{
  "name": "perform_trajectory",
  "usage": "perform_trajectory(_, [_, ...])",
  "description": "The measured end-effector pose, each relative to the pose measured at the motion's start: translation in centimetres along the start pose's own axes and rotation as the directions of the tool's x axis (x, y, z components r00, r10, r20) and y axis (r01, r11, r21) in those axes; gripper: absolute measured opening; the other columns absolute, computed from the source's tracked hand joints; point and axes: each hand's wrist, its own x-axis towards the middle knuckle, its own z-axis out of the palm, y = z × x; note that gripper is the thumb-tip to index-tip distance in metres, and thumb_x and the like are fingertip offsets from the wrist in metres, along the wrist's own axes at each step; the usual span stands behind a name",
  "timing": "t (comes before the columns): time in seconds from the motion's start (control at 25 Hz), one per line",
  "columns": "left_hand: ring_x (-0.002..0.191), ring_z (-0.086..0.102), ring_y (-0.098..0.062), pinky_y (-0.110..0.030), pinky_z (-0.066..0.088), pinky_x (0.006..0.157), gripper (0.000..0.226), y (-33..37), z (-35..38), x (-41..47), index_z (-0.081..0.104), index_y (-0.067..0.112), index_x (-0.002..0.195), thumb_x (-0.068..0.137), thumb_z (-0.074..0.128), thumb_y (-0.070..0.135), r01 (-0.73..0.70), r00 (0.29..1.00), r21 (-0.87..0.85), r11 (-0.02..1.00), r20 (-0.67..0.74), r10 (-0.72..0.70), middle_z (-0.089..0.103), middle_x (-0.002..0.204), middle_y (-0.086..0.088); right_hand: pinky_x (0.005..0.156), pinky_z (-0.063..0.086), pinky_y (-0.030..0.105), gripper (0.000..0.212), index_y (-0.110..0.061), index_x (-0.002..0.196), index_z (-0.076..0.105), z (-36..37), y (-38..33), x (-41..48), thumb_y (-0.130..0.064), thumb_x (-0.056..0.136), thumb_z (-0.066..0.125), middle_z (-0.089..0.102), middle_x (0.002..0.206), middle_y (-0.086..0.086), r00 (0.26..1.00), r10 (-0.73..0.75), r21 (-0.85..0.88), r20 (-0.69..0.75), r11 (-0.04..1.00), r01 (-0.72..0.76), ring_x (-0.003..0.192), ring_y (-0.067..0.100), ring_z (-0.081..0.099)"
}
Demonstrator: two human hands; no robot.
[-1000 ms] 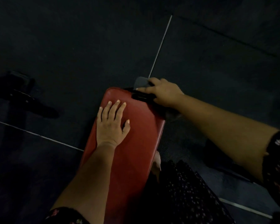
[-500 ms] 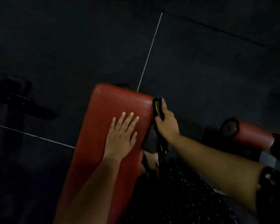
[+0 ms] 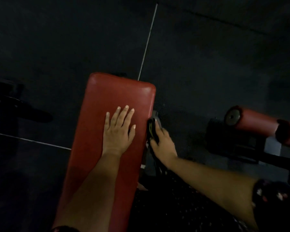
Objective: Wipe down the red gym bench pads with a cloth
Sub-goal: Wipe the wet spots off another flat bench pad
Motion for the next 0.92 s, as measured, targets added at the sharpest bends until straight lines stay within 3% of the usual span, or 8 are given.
perform_trajectory(0.08, [0.145,0.025,-0.022,-0.047,0.007,0.12,0.055,-0.2,0.4,-2.7,0.035,0.023,0.149,0.096,0.035,0.04,-0.021,1.0,-0.004,1.0,0.022,0.021,0.038,0.153,-0.002,0.102,0.043,0.038,0.074,-0.038,0.153,0.005,-0.9,-1.2,3.2,-0.024,0.096,0.049,0.03,0.151,0.012,0.993,0.042,0.012,-0.114,0.999,-0.041,0.126,0.032,0.046])
perform_trajectory(0.24, [0.144,0.028,-0.024,-0.05,0.018,0.119,0.055,-0.2,1.0,-7.6,0.031,0.023,0.149,0.097,0.036,0.038,-0.065,0.998,0.008,0.998,-0.016,0.066,0.032,0.154,-0.002,0.102,0.043,0.043,0.072,-0.042,0.152,0.005,-1.2,-2.3,4.1,-0.025,0.096,0.047,0.024,0.154,0.015,0.983,0.033,-0.004,-0.183,0.999,-0.034,0.13,0.036,0.04])
perform_trajectory(0.36, [0.142,0.029,-0.024,-0.05,0.02,0.118,0.054,-0.6,1.0,-9.2,0.03,0.024,0.15,0.097,0.038,0.037,-0.05,0.997,-0.001,0.999,-0.051,0.05,0.03,0.153,-0.003,0.104,0.042,0.045,0.079,-0.051,0.147,-0.007,3.2,-0.7,-2.1,-0.024,0.095,0.047,0.02,0.156,0.014,0.988,0.033,-0.052,-0.152,0.998,-0.041,0.132,0.037,0.036])
perform_trajectory(0.48, [0.145,0.026,-0.023,-0.048,0.019,0.118,0.055,-0.6,0.8,-10.8,0.035,0.022,0.149,0.098,0.034,0.04,-0.051,0.997,-0.005,0.999,0.06,0.052,0.036,0.154,-0.003,0.108,0.037,0.047,0.086,-0.051,0.137,-0.022,7.5,1.1,-8.3,-0.025,0.095,0.048,0.02,0.155,0.014,0.998,0.026,-0.071,-0.063,0.997,-0.03,0.136,0.037,0.031])
perform_trajectory(0.72, [0.146,0.022,-0.024,-0.045,0.017,0.119,0.058,-0.7,0.0,-15.3,0.028,0.022,0.152,0.097,0.033,0.038,-0.063,0.996,0.035,0.997,0.072,0.06,0.024,0.158,-0.007,0.1,0.044,0.039,0.071,-0.038,0.153,-0.001,3.2,0.2,-3.0,-0.027,0.099,0.044,0.028,0.152,0.014,0.995,0.051,-0.075,-0.085,0.996,-0.057,0.125,0.035,0.046])
perform_trajectory(0.92, [0.147,0.022,-0.022,-0.047,0.018,0.119,0.056,-1.0,0.3,-19.7,0.031,0.022,0.151,0.098,0.029,0.038,-0.049,0.986,0.051,0.997,0.161,0.04,0.029,0.158,-0.004,0.1,0.044,0.044,0.076,-0.038,0.153,-0.004,6.1,-0.1,-7.5,-0.027,0.097,0.046,0.024,0.151,0.016,0.994,0.055,-0.137,-0.089,0.988,-0.067,0.125,0.037,0.043])
